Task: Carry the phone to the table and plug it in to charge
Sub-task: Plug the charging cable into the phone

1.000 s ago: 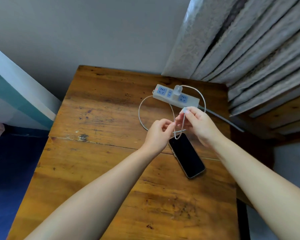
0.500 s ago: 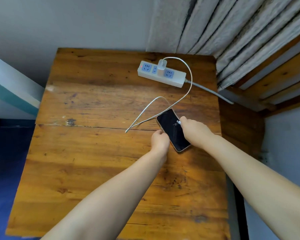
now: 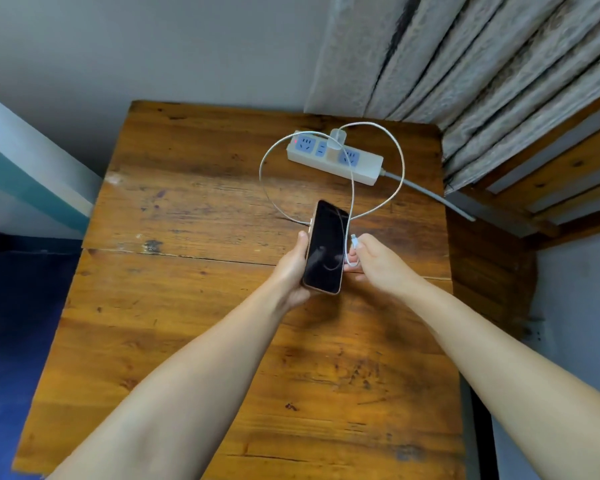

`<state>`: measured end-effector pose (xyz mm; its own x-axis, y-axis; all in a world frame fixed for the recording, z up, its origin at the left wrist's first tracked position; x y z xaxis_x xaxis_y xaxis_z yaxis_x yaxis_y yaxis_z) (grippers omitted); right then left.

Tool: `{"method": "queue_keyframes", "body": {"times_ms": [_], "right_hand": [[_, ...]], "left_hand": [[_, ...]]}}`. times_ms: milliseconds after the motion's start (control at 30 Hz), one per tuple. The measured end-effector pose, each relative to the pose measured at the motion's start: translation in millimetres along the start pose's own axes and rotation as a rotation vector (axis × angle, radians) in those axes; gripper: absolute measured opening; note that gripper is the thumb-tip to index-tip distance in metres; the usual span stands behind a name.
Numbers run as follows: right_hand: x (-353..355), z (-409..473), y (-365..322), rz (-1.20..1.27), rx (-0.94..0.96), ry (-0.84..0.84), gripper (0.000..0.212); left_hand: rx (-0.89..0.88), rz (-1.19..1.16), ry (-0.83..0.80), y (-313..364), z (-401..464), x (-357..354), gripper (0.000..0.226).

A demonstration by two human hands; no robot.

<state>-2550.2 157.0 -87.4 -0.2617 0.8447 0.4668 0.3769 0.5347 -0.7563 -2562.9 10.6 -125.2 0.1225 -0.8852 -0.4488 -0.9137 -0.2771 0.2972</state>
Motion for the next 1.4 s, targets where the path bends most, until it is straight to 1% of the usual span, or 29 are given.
{"method": "queue_keyframes", "body": {"times_ms": [67,167,200,267,300,333,367,400,433,500,533,600,633,667,833,1200,1400], "right_hand": [[-1,3,-13,-0.055,0.079,-0.026,0.028],[-2,10,-32,-0.103,0.147,-0.03,0.028],[1,14,-39,-0.155,0.153,0.013,0.028],[8,21,-55,-0.334,0.194,0.2,0.029],[9,24,-66,-0.401,0.247,0.285,0.029],[11,23,-73,-0.424,0.301,0.332,0.029],[10,20,-80,-0.399,0.354,0.324,0.027],[1,18,-89,-0.347,0.398,0.264,0.026],[-9,15,-94,-0.299,0.415,0.188,0.024],[-35,6,-102,-0.177,0.394,0.033,0.024],[-51,2,-107,-0.038,0.367,-0.061,0.024],[-78,-7,-116,0.307,0.281,-0.218,0.026],[-89,-9,-119,0.432,0.251,-0.26,0.027],[-97,-11,-121,0.504,0.241,-0.281,0.028],[-124,-16,-135,0.595,0.267,-0.34,0.027],[-136,-18,-139,0.546,0.253,-0.272,0.027],[-140,-17,-138,0.645,0.151,-0.208,0.029]], "left_hand": [[-0.019,0.074,-0.106,15,-4,3,0.061],[-0.056,0.12,-0.14,38,-17,8,0.068],[-0.06,0.112,-0.145,44,-21,12,0.067],[-0.074,0.101,-0.165,54,-31,24,0.067],[-0.088,0.092,-0.177,60,-38,35,0.067],[-0.087,0.071,-0.208,62,-43,40,0.068],[-0.09,0.039,-0.239,65,-49,46,0.068],[-0.112,-0.004,-0.271,69,-57,55,0.068],[-0.139,-0.073,-0.307,72,-63,61,0.067],[-0.2,-0.285,-0.38,80,-73,69,0.064],[-0.254,-0.371,-0.395,85,-76,75,0.064],[-0.336,-0.462,-0.395,95,-81,80,0.064],[-0.361,-0.474,-0.384,99,-82,82,0.063],[-0.381,-0.476,-0.366,101,-84,83,0.062],[-0.415,-0.486,-0.349,98,-88,90,0.064],[-0.401,-0.59,-0.369,93,-87,92,0.065],[-0.384,-0.588,-0.364,93,-84,92,0.061]]}}
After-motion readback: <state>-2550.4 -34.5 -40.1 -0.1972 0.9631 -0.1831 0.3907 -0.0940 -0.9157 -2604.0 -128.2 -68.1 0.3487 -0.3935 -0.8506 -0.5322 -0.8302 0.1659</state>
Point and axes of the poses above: each hand's wrist, its own z-axis towards the middle knuckle, its own x-axis out of the back of the hand, y = z × x, the point moved 2 cm from there along z, towards the middle knuckle, and after that the axes turned 8 degrees about x, right-handed, at the moved point
